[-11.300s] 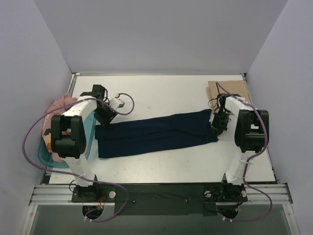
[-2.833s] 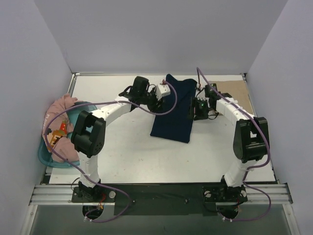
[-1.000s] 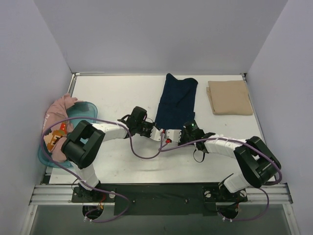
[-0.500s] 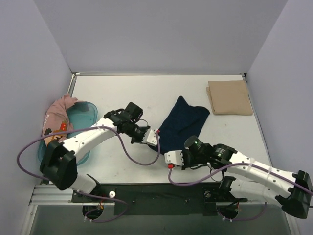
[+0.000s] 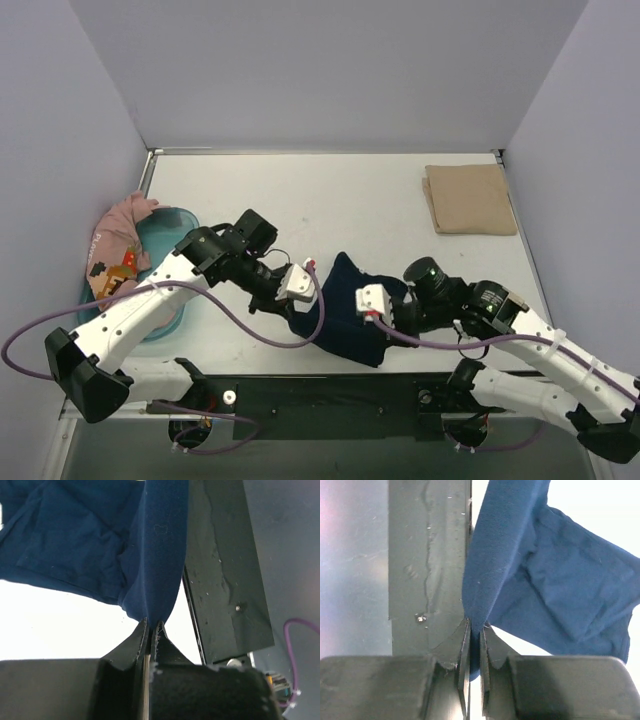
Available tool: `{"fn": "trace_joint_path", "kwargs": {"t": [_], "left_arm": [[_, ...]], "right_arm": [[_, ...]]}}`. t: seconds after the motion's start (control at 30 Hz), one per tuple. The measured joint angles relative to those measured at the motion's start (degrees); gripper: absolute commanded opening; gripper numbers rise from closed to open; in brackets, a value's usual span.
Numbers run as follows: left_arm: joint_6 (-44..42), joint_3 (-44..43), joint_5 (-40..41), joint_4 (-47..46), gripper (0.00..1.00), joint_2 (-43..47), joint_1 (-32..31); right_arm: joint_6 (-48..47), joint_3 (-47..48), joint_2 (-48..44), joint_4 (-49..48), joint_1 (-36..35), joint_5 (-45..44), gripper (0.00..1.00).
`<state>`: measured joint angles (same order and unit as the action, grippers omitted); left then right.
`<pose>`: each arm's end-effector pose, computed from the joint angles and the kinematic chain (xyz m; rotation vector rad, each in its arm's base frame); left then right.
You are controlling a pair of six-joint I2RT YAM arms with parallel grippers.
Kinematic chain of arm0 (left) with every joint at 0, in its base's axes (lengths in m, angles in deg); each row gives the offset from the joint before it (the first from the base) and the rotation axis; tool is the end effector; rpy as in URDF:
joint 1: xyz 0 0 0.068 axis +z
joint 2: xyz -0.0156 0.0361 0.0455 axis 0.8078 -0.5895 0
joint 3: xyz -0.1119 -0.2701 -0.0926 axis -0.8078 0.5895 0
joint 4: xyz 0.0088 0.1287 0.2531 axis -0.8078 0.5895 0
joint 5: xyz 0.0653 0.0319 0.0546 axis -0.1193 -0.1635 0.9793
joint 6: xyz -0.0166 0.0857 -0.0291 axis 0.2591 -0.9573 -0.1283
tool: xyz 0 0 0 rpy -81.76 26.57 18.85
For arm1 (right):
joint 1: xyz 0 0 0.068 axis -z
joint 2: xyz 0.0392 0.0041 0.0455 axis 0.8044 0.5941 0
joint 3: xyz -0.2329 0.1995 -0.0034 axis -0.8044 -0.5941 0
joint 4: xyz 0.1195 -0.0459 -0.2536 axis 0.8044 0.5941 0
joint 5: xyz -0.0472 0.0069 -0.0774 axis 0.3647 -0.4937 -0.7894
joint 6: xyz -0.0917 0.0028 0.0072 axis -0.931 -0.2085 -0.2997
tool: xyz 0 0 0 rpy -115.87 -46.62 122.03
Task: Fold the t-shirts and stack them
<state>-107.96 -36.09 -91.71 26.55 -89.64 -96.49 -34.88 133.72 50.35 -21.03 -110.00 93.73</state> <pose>0.1429 -0.2052 0.3328 2.0313 1.5695 -0.9056 0.0754 0.1953 0.3316 -1.7477 1.4246 0.9034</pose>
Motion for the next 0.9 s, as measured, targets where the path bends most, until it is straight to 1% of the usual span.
{"fn": "trace_joint_path", "kwargs": {"t": [0.13, 0.27, 0.43, 0.53, 0.67, 0.9], "left_arm": [[11.30, 0.00, 0.94, -7.80, 0.00, -2.34, 0.85], [20.85, -0.39, 3.82, -17.66, 0.00, -8.17, 1.51], [29.16, -3.76, 7.74, -27.50, 0.00, -16.26, 2.40], [31.52, -7.13, 9.51, -30.93, 0.00, -20.20, 2.67], [33.27, -11.34, 11.30, -33.18, 0.00, -25.33, 3.30], [33.75, -17.44, 13.51, -36.09, 0.00, -35.30, 3.50]], "right_arm": [[1.68, -3.21, -0.66, -1.03, 14.45, 5.57, 0.00], [4.00, -6.93, -0.11, -3.15, 26.56, 9.97, 0.00], [6.97, -10.51, 1.46, -7.28, 38.56, 13.11, 0.00], [8.17, -11.04, 3.96, -9.79, 42.93, 14.40, 0.00], [9.99, -11.72, 8.87, -14.49, 47.95, 15.65, 0.00], [13.51, -11.04, 18.12, -18.43, 52.76, 14.60, 0.00]]}}
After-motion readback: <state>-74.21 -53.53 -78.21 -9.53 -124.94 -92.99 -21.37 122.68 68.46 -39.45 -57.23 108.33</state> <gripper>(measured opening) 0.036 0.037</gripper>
